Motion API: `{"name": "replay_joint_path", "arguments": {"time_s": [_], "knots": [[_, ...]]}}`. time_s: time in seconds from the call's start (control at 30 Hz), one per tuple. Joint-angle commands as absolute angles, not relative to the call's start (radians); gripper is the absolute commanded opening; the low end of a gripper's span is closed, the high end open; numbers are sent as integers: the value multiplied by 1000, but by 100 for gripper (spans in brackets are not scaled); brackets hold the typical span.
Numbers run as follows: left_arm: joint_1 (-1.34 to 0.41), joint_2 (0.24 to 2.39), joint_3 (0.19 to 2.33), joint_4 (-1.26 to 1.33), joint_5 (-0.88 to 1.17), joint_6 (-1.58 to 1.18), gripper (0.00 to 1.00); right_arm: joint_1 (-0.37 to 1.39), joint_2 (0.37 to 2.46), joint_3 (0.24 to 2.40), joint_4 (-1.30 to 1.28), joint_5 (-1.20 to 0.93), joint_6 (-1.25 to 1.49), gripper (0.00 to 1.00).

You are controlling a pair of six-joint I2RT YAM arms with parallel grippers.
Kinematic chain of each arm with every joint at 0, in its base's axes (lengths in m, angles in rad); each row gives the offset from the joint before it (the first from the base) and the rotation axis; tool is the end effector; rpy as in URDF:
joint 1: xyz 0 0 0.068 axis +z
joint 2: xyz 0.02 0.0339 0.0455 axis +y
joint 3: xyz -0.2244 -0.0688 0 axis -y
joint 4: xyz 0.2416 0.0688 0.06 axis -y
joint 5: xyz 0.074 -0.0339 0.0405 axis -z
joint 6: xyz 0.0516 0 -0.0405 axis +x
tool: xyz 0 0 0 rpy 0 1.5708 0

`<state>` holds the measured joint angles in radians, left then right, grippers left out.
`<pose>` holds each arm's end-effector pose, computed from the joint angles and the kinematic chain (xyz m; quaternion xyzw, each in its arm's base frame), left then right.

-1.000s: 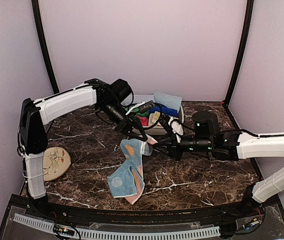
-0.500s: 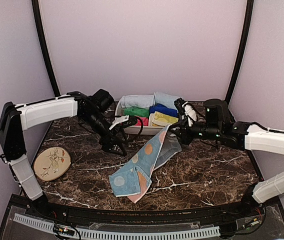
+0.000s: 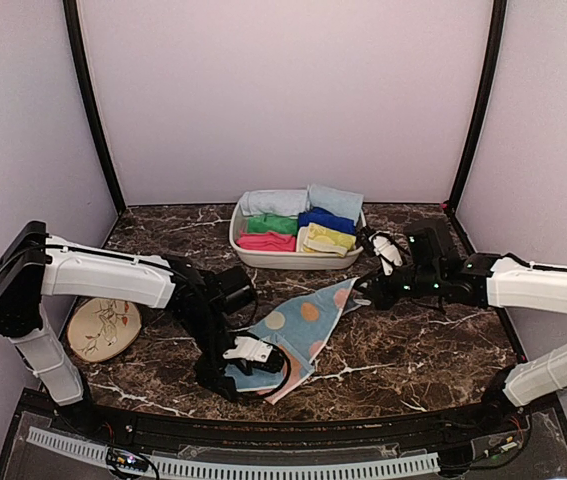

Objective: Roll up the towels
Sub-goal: Adjust the towel at the center of the board.

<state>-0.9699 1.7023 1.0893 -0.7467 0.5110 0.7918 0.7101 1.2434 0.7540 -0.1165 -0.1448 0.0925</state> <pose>0.1525 -0.2671 0.1297 0.7590 0.5919 -0.2594 0.0792 0.2166 0.1961 0.1941 -0.3005 0.8315 0.2397 0.4009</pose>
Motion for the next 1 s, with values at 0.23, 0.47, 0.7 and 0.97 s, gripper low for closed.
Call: {"name": "replay_joint_path", "arguments": {"time_s": [0.23,0.47,0.7,0.97], "knots": [[-1038,1786,1092,-549,348,689,56,691,1178,734,-136,-114,116,0],[-1038,1837,1111,-526,251,649,13,675,1147,735,-149,-108,115,0],[-881,1668,1144,-644,289,641,0,629,1101,751,-197,-90,100,0],[-729,1310,877,-745,319,731,0,589,1077,765,-239,-106,81,0]]}}
